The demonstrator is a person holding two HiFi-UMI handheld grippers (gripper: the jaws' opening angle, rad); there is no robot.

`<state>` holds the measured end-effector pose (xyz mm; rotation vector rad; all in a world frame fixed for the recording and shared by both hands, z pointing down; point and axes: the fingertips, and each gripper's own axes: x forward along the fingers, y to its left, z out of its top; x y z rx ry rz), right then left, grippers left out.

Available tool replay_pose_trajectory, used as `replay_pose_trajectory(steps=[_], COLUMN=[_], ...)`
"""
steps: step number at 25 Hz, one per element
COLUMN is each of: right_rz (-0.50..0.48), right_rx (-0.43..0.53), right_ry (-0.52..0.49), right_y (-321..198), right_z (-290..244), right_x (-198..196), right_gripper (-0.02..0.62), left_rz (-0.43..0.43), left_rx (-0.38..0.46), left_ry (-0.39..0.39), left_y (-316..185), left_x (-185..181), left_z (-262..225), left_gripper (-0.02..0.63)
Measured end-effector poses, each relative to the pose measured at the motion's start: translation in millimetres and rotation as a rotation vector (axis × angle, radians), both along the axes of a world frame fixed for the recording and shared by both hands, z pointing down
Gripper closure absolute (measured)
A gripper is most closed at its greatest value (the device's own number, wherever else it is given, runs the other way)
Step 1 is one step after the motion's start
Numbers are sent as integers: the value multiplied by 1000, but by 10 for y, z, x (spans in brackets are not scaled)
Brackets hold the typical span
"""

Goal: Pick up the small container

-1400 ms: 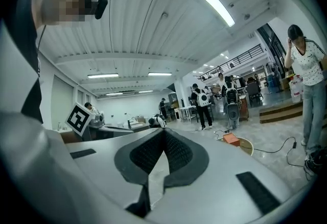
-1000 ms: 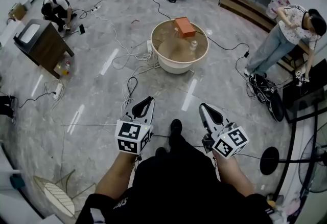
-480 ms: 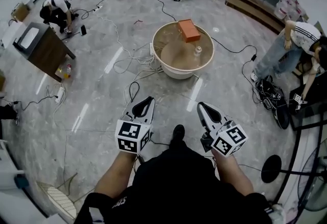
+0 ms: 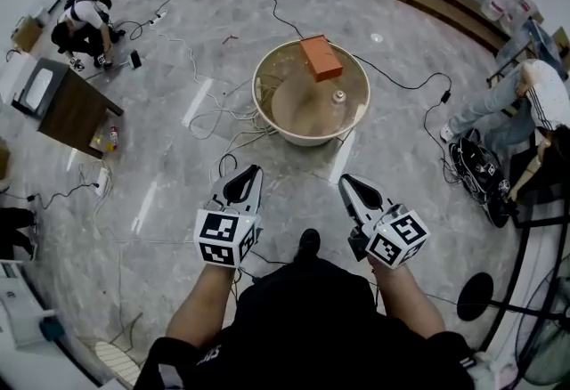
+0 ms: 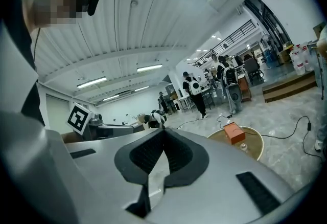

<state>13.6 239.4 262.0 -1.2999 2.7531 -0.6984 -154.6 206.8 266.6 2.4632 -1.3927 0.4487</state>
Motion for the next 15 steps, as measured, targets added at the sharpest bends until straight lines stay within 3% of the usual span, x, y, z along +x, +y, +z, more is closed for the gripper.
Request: replay_pose_trajectory(steps=[7, 15], right_rz=[3, 16], right_rx=[11, 50], right_ry=[9, 7], right_y=[-618, -847], right_z=[-5, -95], right_x=[405, 717], right_gripper=[581, 581], left_rz=[-25, -5], left_rx=[29, 45], left_ry=[-11, 7], left_y=[-699, -926], left_x=[263, 575], left_z=[-125, -204], left_gripper=[572, 571])
